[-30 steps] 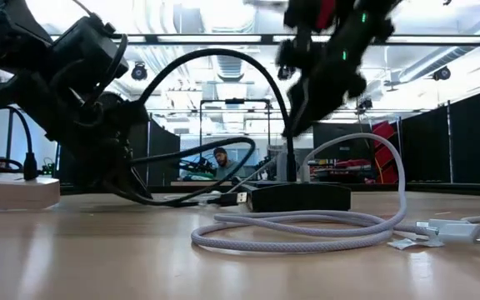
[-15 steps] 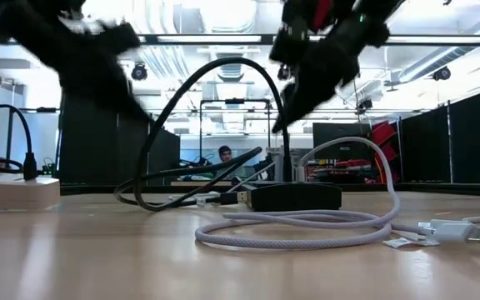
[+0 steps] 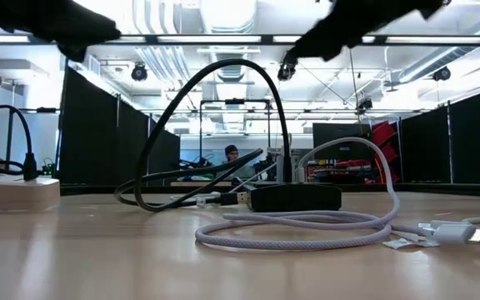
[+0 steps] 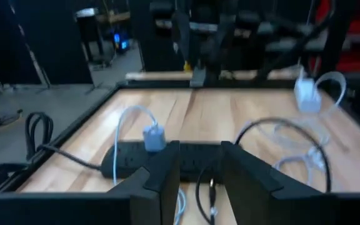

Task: Insert USB
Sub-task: Return to Home Position

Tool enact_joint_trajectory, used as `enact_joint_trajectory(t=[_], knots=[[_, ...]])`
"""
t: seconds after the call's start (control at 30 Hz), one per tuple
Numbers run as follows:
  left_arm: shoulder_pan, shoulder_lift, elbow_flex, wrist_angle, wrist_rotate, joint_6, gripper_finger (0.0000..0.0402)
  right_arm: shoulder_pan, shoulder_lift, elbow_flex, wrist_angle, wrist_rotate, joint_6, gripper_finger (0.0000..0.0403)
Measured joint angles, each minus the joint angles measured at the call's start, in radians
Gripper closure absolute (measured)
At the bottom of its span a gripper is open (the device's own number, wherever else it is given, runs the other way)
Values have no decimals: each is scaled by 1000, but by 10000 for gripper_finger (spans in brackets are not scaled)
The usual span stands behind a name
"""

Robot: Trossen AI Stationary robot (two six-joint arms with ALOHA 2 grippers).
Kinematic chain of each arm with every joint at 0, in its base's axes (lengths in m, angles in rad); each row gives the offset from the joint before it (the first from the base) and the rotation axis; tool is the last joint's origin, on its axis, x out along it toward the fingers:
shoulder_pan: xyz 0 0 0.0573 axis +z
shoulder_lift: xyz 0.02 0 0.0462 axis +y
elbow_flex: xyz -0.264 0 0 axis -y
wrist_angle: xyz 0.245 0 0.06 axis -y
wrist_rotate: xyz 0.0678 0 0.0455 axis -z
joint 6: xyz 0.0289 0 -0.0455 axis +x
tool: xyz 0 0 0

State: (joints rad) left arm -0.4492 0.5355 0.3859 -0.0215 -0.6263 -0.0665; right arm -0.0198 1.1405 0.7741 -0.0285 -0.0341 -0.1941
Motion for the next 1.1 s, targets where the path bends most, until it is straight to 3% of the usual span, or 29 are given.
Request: enact_joint_trajectory(t=[0.17,0.3,0.43,0.67,0.83,1.0,1.1], knots=[[-11,-131,-92,80,-45,59,298,-23,-157,-213,274,0,19,252],[3,-189,-223,290,89,152,304,-48,-215,-376,534,0,15,265],[40,-212,-371,561,135,184,330,-94,-212,-483,667,0,75,283],[182,-252,-367,470,119,161,394,-142,-197,-558,723,-6,199,326],[258,-322,-367,291,201,68,400,-140,-198,-566,723,-155,220,374],[286,-424,-366,241,202,28,400,-140,-240,-570,715,-158,253,398],[286,-496,-343,94,202,31,400,-140,-294,-582,716,-152,231,392]])
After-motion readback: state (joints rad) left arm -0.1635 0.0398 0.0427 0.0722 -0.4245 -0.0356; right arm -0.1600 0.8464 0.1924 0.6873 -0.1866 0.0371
